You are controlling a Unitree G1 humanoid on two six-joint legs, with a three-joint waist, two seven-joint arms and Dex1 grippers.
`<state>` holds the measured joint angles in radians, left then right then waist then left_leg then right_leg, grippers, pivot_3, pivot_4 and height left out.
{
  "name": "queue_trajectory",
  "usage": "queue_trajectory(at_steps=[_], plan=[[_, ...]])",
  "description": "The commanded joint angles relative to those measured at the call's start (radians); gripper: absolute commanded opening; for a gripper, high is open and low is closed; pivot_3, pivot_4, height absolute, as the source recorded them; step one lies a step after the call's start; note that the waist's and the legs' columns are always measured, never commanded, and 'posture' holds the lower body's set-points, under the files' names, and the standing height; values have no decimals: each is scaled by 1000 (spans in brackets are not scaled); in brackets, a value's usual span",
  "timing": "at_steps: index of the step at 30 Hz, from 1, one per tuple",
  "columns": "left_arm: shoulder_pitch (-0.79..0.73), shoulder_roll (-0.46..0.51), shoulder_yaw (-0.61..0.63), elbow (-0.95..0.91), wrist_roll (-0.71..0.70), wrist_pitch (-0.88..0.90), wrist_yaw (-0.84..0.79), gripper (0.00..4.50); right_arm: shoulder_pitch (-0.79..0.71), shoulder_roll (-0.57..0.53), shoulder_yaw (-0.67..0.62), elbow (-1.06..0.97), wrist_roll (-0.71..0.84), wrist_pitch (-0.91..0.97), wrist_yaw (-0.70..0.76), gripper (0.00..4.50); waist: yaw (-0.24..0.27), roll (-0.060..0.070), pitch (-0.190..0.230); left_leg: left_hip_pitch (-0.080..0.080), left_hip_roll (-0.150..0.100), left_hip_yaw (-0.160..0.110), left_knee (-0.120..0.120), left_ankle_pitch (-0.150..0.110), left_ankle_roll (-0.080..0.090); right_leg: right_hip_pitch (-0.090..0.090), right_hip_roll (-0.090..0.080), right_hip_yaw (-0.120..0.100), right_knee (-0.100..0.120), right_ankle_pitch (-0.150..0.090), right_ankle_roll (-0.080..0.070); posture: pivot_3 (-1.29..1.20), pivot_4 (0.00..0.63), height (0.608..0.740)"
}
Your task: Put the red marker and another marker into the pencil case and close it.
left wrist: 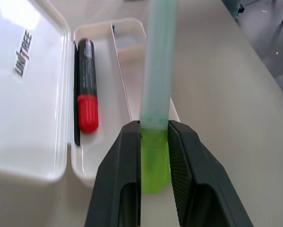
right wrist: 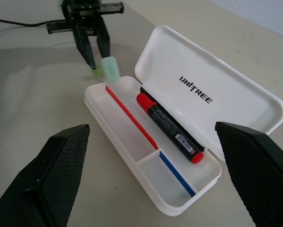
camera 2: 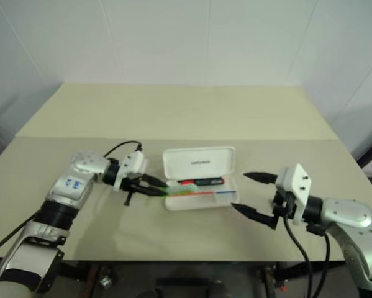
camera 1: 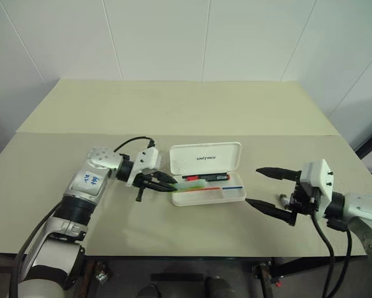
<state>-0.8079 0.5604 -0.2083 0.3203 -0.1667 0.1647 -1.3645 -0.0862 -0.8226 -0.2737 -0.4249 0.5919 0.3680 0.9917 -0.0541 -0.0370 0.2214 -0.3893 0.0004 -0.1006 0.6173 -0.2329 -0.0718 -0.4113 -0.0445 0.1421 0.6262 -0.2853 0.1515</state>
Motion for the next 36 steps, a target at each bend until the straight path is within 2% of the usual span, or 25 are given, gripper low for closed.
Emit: queue_trajectory(at_steps=[1,8,15,36], plan=[[-23,-12,-22,-62,14,55,28,503,17,-2,-36,-15,7,-31,9,4500,-1,0,0,0,0,0,0,0,0,0,0,0,0,0,0,0,150,740],[-47,-42,-64,-105,34,156,67,503,57,46,-23,-38,-7,-58,-25,4500,0,0,0,0,0,0,1,0,0,0,0,0,0,0,0,0,150,740],[-73,-65,-94,-87,71,177,110,503,101,76,-32,-63,-11,-74,-54,4500,0,0,0,0,0,0,3,0,0,1,0,0,-1,0,0,0,150,740],[-100,-35,-131,-143,110,304,119,503,139,92,-31,-62,-17,-113,-77,4500,0,0,0,-1,0,1,3,0,0,1,0,1,-2,0,0,0,150,740]])
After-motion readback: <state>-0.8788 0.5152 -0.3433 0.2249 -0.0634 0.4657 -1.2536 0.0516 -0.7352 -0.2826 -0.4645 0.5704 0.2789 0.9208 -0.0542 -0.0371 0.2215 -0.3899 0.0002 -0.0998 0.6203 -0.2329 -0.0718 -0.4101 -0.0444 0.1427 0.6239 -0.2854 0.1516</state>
